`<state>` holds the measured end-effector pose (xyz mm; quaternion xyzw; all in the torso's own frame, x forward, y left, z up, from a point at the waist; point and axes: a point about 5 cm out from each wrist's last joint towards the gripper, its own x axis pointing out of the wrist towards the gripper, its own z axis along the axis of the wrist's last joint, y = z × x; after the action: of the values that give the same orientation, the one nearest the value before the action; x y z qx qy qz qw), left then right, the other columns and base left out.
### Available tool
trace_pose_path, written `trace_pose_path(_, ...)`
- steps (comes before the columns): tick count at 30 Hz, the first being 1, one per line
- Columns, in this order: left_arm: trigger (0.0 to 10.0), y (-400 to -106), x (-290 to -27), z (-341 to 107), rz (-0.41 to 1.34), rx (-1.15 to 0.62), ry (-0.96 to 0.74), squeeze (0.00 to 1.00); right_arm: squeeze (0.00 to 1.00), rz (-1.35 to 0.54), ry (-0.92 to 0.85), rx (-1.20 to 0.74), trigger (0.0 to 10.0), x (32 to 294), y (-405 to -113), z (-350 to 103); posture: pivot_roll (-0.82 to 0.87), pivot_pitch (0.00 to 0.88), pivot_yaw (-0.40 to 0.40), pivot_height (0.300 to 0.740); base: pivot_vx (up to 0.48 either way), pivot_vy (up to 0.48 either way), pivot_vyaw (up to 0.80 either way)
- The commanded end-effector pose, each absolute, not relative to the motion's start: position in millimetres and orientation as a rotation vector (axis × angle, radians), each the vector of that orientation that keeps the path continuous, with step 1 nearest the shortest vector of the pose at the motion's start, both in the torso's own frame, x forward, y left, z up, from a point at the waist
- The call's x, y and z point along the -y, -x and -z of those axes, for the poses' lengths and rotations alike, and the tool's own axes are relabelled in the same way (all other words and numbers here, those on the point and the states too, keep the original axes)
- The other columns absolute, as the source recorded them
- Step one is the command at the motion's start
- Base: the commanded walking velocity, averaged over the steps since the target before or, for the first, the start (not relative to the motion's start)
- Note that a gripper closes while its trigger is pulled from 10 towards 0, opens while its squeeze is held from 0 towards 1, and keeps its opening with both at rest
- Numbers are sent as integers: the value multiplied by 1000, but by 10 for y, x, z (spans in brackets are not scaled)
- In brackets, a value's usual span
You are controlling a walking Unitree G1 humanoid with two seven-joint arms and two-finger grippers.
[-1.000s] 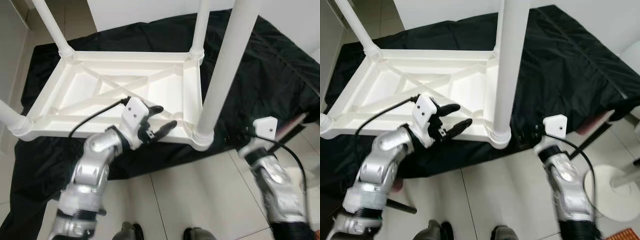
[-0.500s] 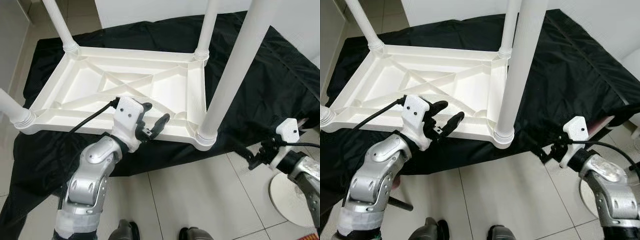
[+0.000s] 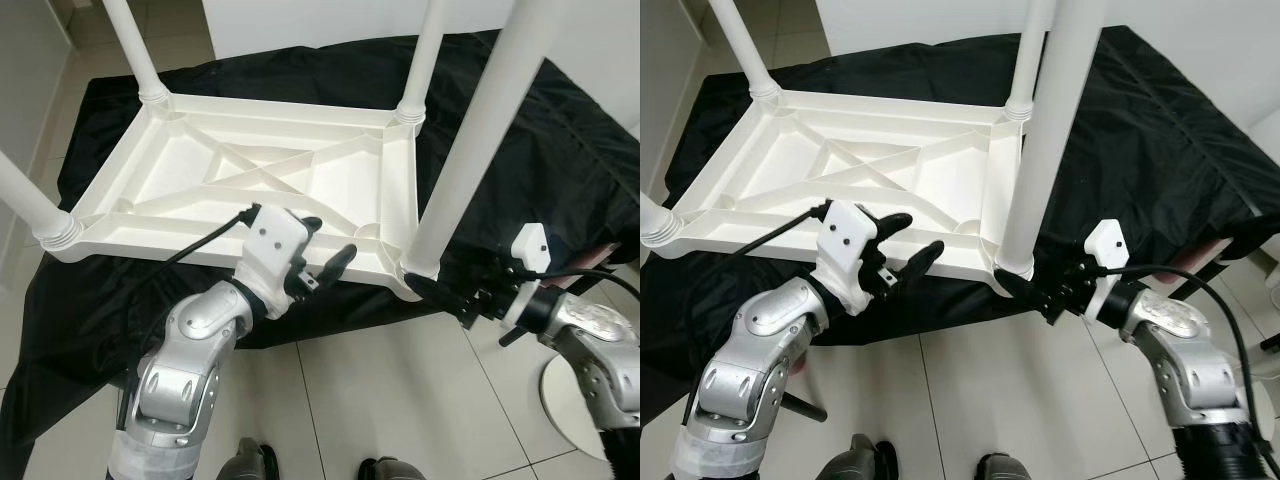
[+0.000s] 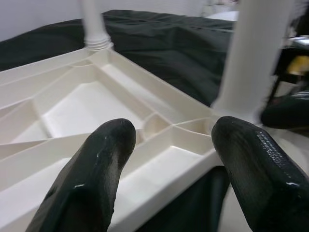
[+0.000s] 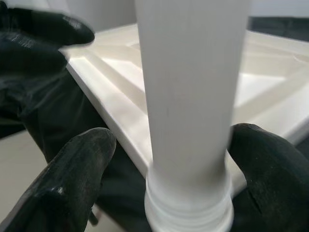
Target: Building children table
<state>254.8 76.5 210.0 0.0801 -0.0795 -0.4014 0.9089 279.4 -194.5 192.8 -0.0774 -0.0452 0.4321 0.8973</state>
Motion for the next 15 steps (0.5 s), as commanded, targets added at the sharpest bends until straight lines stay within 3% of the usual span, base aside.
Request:
trace_pose_path(1, 10000, -2514, -727, -2097, 842, 163, -166, 0, 0, -915, 162, 91, 10000, 1888, -2846, -1892, -62, 121, 34, 740, 0, 0, 0)
trace_pose_path(8, 10000, -2498, -614, -2101, 883, 177, -167, 0, 0, -792, 172, 208, 10000, 1721, -3271, -2046, -62, 158, 2, 740, 0, 0, 0)
trace_pose_path(15, 10000, -2497, -597, -2109, 884, 181, -162, 0, 0, -765, 183, 225, 10000, 1705, -3323, -2071, -62, 158, 2, 740, 0, 0, 0)
